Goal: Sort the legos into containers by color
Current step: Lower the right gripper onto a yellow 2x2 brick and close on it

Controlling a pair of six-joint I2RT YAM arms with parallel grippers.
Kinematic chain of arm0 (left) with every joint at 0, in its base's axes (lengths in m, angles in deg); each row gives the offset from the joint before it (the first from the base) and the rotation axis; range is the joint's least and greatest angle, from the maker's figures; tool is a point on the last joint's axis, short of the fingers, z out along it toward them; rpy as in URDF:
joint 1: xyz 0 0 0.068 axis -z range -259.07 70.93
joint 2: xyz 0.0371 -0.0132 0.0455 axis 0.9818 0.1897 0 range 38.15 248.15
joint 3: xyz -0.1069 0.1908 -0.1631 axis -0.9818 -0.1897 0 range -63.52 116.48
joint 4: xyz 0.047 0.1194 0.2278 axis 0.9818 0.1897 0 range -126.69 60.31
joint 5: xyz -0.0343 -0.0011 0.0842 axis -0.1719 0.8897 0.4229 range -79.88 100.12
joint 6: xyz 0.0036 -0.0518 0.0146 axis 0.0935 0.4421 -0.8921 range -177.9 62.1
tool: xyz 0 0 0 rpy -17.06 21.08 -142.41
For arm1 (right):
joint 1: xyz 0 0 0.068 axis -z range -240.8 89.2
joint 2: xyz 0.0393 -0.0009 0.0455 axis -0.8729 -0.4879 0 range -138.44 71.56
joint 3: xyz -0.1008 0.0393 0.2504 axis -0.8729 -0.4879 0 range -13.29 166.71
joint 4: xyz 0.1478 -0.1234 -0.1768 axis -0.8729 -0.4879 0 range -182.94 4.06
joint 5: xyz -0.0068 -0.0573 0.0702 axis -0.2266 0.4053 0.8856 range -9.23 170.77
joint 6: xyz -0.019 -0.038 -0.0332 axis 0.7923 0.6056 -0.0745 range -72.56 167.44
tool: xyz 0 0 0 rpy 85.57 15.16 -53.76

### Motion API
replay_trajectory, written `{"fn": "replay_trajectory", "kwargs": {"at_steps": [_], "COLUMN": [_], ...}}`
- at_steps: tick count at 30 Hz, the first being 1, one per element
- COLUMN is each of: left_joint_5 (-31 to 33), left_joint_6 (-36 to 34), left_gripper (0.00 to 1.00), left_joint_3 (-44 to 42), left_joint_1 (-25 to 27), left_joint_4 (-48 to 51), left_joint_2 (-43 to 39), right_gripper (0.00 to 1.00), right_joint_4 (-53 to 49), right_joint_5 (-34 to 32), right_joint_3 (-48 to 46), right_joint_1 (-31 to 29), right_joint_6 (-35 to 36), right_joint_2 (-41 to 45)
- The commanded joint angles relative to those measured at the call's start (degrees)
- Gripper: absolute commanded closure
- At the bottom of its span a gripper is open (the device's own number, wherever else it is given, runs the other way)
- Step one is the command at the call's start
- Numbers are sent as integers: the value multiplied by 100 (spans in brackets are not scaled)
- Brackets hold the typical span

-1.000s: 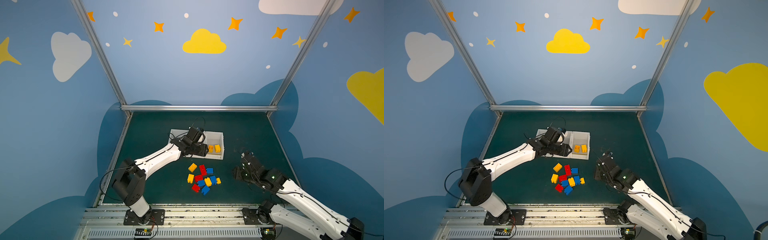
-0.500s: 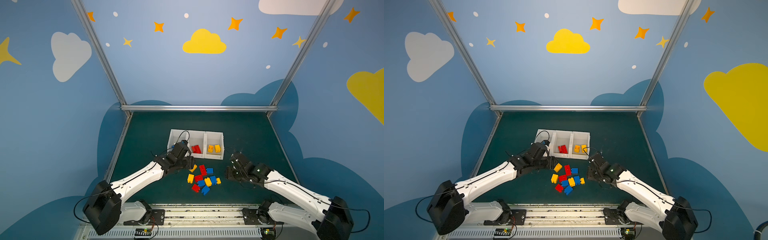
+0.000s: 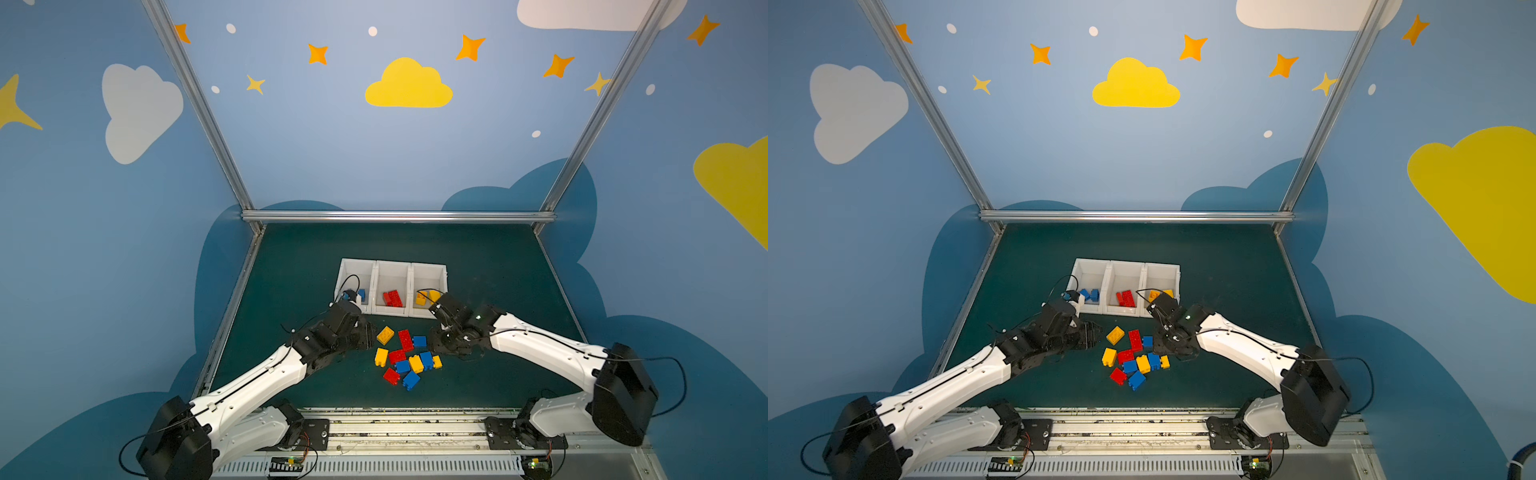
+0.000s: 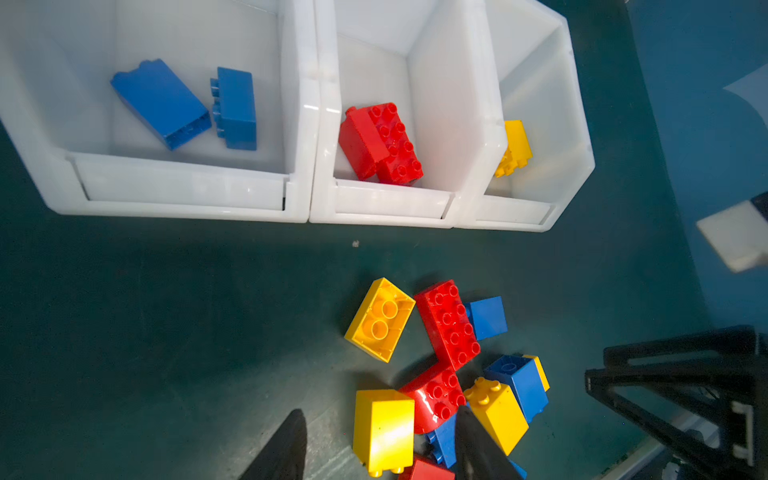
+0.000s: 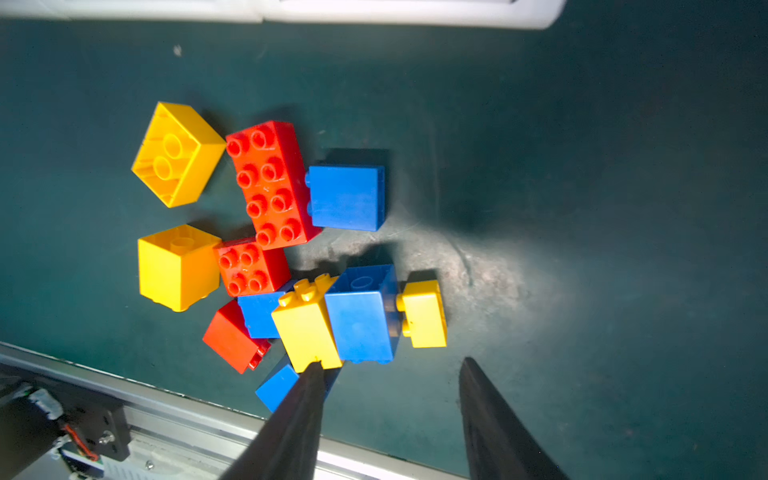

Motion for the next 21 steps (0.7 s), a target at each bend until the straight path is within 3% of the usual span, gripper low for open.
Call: {"fn": "replay_trajectory", "kwargs": {"at_steps": [1,12,21], "left_joint_5": [126,280,293], "left_joint_6": [110,258,301], "left_gripper": [42,41,41], "left_joint_3": [-110,-432,-502], "left_joint_1": [-24,-58,-68], "left_joint_4": [36,102,257], "left_joint_2": [-208,-666,-901], "right_gripper": [48,49,48], "right_joint_4": [-377,-379,-575], "right_joint_5": [44,174,279], "right_joint_3": [284,1116,2289], "right_joint_1": [-187,-687,-1194], "right_joint_6": [97,340,781], "right_joint_2": [-322,-1095,-2248]}}
